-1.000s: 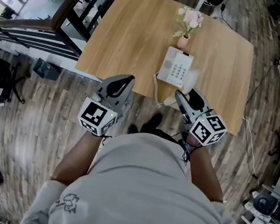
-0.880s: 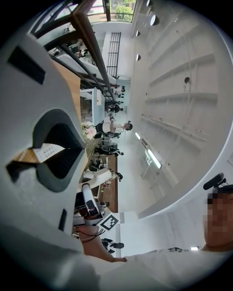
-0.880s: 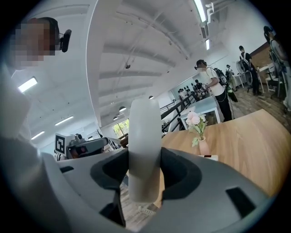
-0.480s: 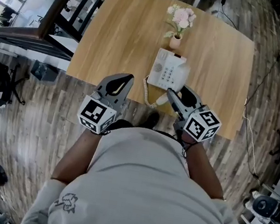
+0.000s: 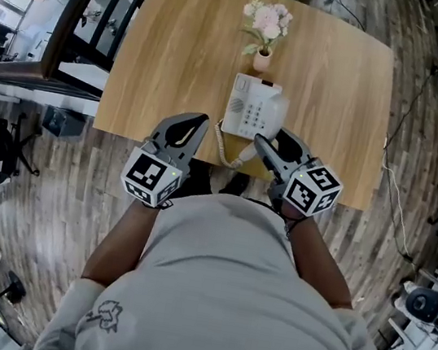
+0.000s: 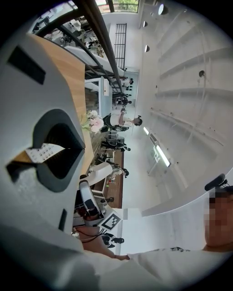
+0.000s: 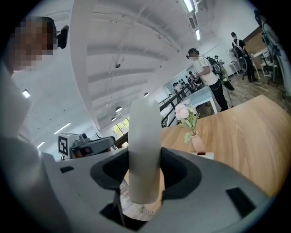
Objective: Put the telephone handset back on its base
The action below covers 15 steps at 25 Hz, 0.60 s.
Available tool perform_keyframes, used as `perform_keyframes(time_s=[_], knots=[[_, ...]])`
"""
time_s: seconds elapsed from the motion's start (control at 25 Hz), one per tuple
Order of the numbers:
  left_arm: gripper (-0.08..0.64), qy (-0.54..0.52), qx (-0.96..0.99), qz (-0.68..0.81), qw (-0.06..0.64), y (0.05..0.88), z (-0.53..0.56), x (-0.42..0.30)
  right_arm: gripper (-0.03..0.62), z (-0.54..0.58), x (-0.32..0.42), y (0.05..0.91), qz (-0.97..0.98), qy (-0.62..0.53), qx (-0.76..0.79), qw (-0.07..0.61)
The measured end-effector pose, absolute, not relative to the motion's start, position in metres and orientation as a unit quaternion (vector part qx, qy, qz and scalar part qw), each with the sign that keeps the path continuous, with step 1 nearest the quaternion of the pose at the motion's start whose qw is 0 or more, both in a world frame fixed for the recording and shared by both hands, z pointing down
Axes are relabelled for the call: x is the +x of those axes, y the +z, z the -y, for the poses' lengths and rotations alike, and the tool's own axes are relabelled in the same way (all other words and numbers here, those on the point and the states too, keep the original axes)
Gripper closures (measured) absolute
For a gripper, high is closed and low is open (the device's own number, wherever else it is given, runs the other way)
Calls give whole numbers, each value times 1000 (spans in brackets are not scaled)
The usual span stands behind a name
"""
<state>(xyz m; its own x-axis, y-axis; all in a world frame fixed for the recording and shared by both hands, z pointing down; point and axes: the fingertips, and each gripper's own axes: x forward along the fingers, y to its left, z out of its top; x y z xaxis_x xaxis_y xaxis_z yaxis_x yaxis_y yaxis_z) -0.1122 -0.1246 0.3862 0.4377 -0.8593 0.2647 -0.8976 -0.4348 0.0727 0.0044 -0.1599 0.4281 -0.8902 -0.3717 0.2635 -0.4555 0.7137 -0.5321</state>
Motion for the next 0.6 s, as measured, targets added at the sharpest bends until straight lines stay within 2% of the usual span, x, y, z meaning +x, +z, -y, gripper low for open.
perform_keyframes(time_s=[0.24,0.6], knots=[[554,106,853,497,115,405,158,-124,370,181,-7,448,910,324,245,81],[554,127,870,444,170,455,186,-146,370,202,-34,499,883,352,286,124]])
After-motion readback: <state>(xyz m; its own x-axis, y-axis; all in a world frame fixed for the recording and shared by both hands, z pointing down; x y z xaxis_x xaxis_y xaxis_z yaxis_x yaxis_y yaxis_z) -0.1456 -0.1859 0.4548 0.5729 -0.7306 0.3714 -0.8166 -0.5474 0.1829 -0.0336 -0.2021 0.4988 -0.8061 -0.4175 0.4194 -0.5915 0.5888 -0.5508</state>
